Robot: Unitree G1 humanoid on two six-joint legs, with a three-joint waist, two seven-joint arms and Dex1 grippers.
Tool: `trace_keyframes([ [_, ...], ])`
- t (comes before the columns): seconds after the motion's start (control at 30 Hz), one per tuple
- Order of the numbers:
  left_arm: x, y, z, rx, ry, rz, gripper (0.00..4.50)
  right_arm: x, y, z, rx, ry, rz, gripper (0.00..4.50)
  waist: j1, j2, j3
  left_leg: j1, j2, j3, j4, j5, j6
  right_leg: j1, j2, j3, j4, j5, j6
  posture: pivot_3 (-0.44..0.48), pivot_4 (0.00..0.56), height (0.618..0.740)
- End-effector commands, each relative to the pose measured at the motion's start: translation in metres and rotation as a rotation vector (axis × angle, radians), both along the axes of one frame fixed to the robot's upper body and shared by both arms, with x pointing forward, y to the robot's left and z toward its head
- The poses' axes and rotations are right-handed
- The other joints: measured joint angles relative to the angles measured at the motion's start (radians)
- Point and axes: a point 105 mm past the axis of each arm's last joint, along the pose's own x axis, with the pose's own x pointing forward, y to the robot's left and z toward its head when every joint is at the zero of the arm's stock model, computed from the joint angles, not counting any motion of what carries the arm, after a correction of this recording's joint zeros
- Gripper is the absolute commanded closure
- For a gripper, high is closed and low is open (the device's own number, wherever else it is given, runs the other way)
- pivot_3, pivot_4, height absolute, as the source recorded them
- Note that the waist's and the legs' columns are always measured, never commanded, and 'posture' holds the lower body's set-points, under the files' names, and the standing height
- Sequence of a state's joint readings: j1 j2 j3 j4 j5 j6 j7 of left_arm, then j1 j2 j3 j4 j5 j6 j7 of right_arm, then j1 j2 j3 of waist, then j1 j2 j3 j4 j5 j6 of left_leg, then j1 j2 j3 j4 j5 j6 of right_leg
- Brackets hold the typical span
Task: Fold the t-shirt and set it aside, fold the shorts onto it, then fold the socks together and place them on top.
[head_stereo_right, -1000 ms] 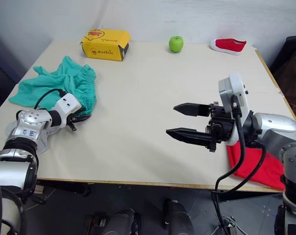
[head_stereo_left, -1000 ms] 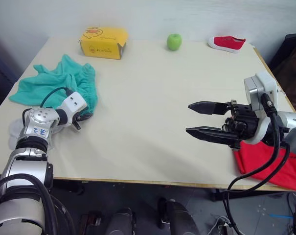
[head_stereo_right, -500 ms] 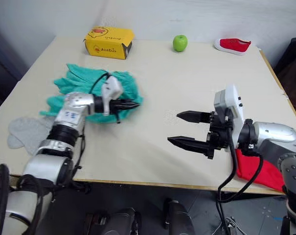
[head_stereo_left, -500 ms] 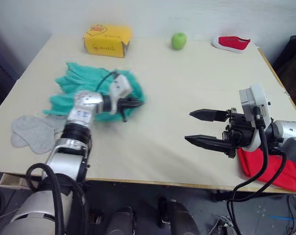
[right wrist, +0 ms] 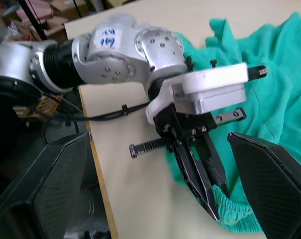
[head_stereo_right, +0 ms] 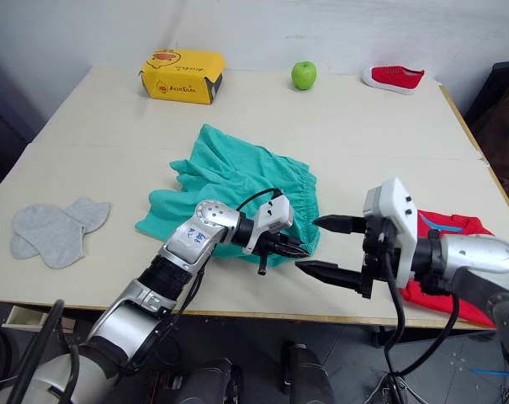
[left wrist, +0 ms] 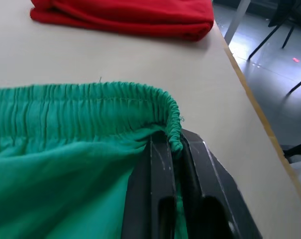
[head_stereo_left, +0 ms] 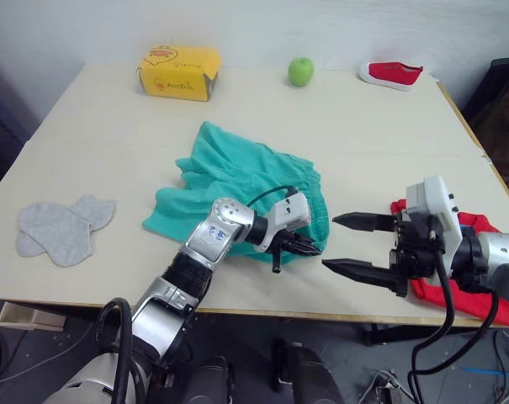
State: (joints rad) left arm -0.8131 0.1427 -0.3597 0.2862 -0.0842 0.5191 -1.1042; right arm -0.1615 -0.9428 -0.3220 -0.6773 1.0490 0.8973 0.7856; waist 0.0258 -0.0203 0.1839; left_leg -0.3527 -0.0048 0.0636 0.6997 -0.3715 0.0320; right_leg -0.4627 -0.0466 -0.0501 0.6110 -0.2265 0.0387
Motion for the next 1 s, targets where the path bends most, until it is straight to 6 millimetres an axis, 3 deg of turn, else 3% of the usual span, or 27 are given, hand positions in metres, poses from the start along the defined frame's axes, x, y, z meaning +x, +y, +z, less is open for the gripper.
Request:
trace_keyframes([
  [0.03,-0.009,-0.003,0.034,-0.125,-0.012,-0.039,2.99,-0.005,0.002,0.005,-0.026,-0.062,0.015,0.00,0.000,0.000,0.000,0.000,0.000,0.000,0.000,0.000,0.000,0.000,0.000,0.000,0.000,0.000,0.000,0.000,0.150,0.740],
  [0.17,-0.007,0.015,0.067,-0.262,-0.062,-0.022,1.77,0.001,0.001,0.000,-0.050,-0.070,0.004,0.00,-0.001,0.000,0.000,0.000,0.000,0.000,0.000,0.001,-0.001,0.000,0.000,0.000,0.000,0.000,0.000,0.000,0.150,0.740],
  [0.27,0.010,0.062,0.103,-0.273,-0.266,0.050,0.80,0.013,0.000,-0.009,-0.099,-0.094,0.003,0.00,-0.011,0.000,0.000,0.001,0.000,0.000,0.000,0.001,-0.002,0.000,0.000,0.000,0.000,0.000,0.000,0.000,0.150,0.740],
  [0.37,0.023,0.097,0.110,-0.223,-0.257,0.132,0.01,0.017,0.002,-0.011,-0.104,-0.093,0.038,0.00,-0.013,0.000,0.000,0.001,0.000,0.000,0.000,0.002,-0.004,-0.001,0.000,0.000,0.000,-0.001,-0.001,0.000,0.150,0.740],
  [0.57,-0.014,0.148,0.074,0.027,-0.234,0.051,0.01,0.027,0.002,-0.009,-0.115,-0.115,0.073,0.00,-0.010,0.001,0.000,0.000,0.000,0.000,-0.001,0.001,-0.004,-0.001,0.000,0.000,0.000,-0.001,-0.001,0.000,0.150,0.740],
  [0.67,-0.021,0.197,0.042,0.265,-0.314,0.104,0.01,0.026,0.002,-0.017,-0.180,-0.131,0.107,0.00,-0.010,0.001,0.000,-0.001,0.000,0.000,-0.001,0.001,-0.004,-0.001,-0.001,-0.001,-0.002,-0.001,-0.001,0.000,0.150,0.740],
  [0.73,-0.028,0.221,0.031,0.344,-0.315,0.131,0.01,0.027,0.001,-0.027,-0.229,-0.140,0.118,0.00,-0.011,0.001,0.000,-0.001,0.001,0.000,-0.001,0.000,-0.004,-0.001,-0.001,-0.001,-0.003,-0.001,-0.002,0.000,0.150,0.740],
  [0.87,-0.022,0.257,0.022,0.440,-0.395,0.243,0.01,0.030,0.000,-0.047,-0.309,-0.167,0.119,0.00,0.001,0.001,0.000,0.000,0.000,-0.001,-0.001,0.000,-0.003,-0.001,-0.003,-0.002,-0.004,-0.001,-0.003,0.000,0.150,0.740],
  [1.0,-0.005,0.270,0.019,0.467,-0.512,0.335,0.01,0.033,0.004,-0.061,-0.355,-0.209,0.124,0.00,-0.001,0.001,0.000,0.001,0.000,-0.001,-0.001,-0.001,-0.002,-0.001,-0.004,-0.002,-0.003,-0.001,-0.003,0.000,0.150,0.740],
])
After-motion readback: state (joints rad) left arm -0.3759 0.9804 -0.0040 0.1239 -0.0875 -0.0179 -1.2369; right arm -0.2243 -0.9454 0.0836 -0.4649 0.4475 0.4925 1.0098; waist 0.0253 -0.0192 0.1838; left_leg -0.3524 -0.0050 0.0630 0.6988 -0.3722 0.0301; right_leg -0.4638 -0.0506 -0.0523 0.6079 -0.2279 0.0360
